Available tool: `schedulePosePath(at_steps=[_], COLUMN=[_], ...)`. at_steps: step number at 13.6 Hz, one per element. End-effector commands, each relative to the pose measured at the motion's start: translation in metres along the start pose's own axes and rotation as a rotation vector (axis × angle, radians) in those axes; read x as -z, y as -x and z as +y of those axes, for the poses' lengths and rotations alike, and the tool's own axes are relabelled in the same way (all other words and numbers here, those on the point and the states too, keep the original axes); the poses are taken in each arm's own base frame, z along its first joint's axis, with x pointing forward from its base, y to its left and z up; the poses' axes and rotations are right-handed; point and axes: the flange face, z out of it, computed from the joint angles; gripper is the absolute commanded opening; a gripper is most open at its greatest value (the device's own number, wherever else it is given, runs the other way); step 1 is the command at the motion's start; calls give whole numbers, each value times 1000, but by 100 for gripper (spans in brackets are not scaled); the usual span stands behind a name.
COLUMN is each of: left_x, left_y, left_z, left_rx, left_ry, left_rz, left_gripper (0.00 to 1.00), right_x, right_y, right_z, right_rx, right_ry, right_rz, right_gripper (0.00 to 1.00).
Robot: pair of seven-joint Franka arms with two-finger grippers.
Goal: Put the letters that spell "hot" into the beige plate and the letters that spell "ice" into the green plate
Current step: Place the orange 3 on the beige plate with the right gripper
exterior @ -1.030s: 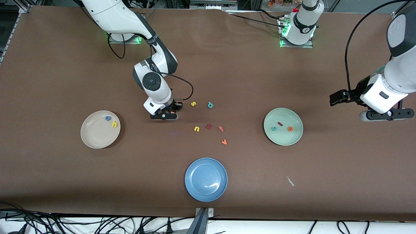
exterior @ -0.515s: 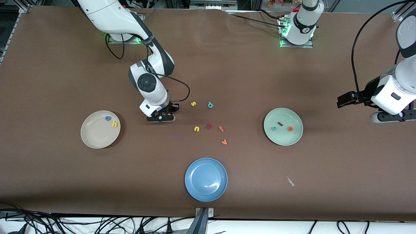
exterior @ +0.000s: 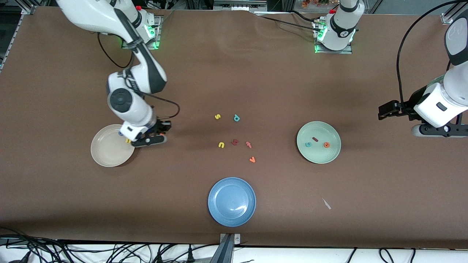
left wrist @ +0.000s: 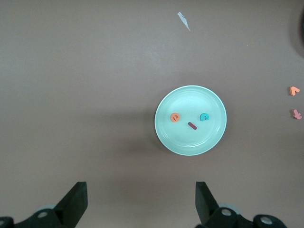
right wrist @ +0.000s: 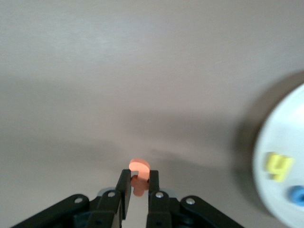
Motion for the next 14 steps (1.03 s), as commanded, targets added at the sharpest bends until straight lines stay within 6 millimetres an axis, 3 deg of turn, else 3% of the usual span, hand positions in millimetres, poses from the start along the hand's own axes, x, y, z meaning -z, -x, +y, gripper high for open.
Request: schedulePosePath(at_steps=[1,3,6,8,11,14], left_x=[5,8,7,6,4,5], left_y=[1,3,4,4,3,3], left_z=[-7,-22,-18,-14,-17,-26], left_rx=[-19,6,-2,-10,-19,-74], left_ry=[20,28,31,31,32,23], left_rz=[9,11,4,-1,-4,3], left_gripper=[100,100,100,100,100,99], right_x=[17,25,29,31,31,36], right_y=[6,13,23,28,31,30], right_z=[39,87,154,181,194,194], right_rx=[95,163,240,272,265,251], right_ry=[8,23,49,59,58,57], right_rz=[-9,-16,-21,-23,-25,-19], right_gripper=[14,15,16,18,28,49])
